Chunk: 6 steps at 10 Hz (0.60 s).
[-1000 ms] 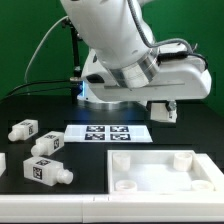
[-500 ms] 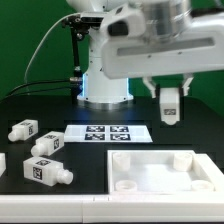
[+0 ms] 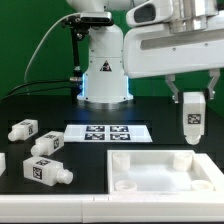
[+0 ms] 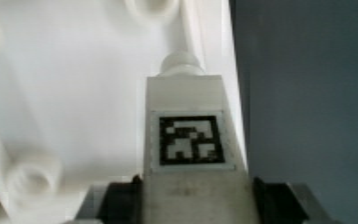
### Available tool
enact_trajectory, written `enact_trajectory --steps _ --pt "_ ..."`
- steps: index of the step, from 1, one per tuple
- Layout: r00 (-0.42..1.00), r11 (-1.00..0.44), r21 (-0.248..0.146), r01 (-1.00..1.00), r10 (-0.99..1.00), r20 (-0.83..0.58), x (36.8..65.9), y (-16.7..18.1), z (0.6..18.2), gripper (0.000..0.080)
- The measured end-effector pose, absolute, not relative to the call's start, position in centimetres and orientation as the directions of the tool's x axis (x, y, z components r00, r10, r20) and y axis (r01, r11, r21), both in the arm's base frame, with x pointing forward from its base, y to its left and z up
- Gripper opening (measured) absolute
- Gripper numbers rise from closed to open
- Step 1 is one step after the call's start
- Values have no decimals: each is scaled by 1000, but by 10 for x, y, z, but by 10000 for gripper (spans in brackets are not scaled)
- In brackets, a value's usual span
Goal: Assemble square table
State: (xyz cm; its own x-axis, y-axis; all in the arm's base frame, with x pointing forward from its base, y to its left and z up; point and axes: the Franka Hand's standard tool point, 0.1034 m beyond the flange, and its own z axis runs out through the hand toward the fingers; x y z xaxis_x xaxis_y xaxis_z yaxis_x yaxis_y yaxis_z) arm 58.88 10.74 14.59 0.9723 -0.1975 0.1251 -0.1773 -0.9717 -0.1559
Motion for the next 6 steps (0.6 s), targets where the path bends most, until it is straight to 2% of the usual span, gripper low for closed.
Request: enact_trajectory --steps 1,2,3,5,6 --pt "964 -979 -152 -134 -164 210 602 111 150 285" --pt "964 -984 -146 -100 -132 229 605 113 150 285" --pt "939 -982 -159 -102 -148 310 610 114 153 285" --pt "951 -988 -139 -71 -109 288 605 112 147 285" --pt "952 -994 -112 -17 -50 301 613 108 144 285"
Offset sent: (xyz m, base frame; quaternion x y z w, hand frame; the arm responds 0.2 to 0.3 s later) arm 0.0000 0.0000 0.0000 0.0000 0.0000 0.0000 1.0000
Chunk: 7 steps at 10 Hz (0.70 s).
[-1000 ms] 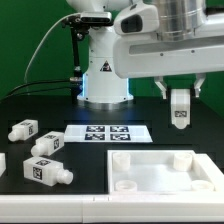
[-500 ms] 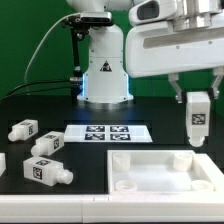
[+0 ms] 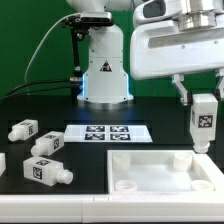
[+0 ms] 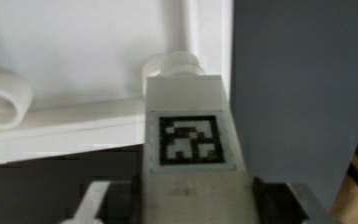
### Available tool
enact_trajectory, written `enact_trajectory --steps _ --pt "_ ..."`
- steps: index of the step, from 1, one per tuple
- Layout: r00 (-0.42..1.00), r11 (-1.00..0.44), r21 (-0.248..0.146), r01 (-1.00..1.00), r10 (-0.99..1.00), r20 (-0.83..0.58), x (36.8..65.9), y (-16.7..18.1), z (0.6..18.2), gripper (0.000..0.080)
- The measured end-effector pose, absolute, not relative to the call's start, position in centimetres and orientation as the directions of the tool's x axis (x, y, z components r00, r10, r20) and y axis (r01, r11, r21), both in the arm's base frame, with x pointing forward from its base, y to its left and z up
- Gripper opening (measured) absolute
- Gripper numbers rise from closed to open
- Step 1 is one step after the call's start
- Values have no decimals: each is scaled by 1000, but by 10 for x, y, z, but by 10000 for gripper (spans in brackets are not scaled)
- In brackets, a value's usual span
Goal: Assemble square table
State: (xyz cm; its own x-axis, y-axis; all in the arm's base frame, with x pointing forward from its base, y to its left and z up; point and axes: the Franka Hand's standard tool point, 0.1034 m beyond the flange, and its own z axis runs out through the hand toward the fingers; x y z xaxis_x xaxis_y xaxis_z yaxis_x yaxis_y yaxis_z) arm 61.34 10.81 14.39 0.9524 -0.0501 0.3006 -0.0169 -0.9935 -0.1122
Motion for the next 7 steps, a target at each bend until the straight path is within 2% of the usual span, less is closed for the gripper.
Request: enact_trajectory --steps 1,2,6,7 --pt "947 -996 -89 28 -2 322 629 107 145 285" --pt "944 -996 -85 39 9 329 634 107 144 285" --pt "944 -996 -85 39 9 330 633 107 141 285" --pt "939 -996 -84 38 7 343 632 106 132 285"
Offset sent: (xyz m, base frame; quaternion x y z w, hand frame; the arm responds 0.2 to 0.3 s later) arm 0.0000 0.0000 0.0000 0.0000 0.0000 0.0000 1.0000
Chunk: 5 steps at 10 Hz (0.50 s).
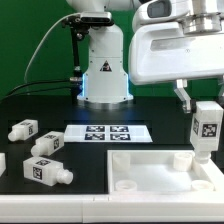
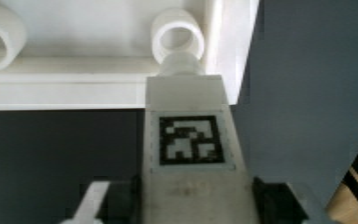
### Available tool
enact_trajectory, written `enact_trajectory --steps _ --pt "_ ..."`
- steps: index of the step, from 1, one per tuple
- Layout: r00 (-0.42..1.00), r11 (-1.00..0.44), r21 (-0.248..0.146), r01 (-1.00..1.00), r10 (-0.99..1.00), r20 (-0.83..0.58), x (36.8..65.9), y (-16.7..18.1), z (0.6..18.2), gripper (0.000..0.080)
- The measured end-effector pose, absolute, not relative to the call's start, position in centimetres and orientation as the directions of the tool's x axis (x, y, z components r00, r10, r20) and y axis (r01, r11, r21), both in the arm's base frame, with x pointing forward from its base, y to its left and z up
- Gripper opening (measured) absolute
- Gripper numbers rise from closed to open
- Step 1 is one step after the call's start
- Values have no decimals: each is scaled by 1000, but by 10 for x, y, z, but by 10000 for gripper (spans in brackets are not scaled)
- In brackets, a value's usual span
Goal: Assemble square table
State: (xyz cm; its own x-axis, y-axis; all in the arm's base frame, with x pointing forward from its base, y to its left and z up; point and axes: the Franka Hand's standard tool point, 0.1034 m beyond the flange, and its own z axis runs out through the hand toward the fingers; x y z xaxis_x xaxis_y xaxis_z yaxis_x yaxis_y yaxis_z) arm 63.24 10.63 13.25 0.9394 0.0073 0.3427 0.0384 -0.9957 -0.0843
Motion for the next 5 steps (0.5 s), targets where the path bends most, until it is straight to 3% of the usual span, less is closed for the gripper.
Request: enact_trajectory --steps 5 --pt "940 -996 -82 37 7 341 633 107 106 285"
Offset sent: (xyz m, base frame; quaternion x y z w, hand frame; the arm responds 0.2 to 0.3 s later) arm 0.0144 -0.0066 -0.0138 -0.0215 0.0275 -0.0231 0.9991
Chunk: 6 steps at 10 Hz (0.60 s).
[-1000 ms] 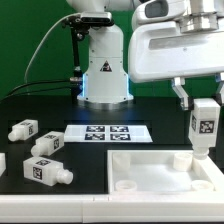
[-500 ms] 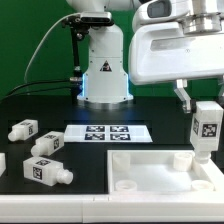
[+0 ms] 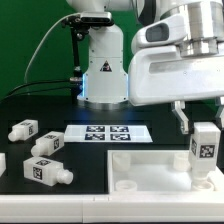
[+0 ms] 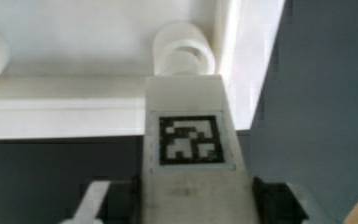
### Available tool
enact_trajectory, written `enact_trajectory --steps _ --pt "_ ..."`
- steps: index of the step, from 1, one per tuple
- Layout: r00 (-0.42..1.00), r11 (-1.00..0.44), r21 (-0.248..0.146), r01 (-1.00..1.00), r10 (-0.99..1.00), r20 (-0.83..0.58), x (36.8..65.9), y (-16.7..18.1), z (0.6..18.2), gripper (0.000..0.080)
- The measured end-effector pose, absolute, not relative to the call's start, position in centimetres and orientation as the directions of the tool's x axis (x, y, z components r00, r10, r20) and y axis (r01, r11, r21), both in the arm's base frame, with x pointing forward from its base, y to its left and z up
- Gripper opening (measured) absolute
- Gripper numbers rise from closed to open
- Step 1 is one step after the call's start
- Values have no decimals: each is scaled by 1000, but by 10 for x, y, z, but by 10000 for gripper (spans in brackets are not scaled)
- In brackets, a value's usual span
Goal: Assemble square table
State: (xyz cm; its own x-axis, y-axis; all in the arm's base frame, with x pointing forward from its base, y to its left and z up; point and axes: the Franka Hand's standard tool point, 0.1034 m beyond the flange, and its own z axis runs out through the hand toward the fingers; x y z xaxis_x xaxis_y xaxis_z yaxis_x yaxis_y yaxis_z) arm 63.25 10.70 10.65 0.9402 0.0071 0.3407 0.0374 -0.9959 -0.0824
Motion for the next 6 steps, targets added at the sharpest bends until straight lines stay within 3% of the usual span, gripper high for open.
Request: enact_trajectory --steps 6 --pt "929 -996 -81 42 9 370 633 110 95 285"
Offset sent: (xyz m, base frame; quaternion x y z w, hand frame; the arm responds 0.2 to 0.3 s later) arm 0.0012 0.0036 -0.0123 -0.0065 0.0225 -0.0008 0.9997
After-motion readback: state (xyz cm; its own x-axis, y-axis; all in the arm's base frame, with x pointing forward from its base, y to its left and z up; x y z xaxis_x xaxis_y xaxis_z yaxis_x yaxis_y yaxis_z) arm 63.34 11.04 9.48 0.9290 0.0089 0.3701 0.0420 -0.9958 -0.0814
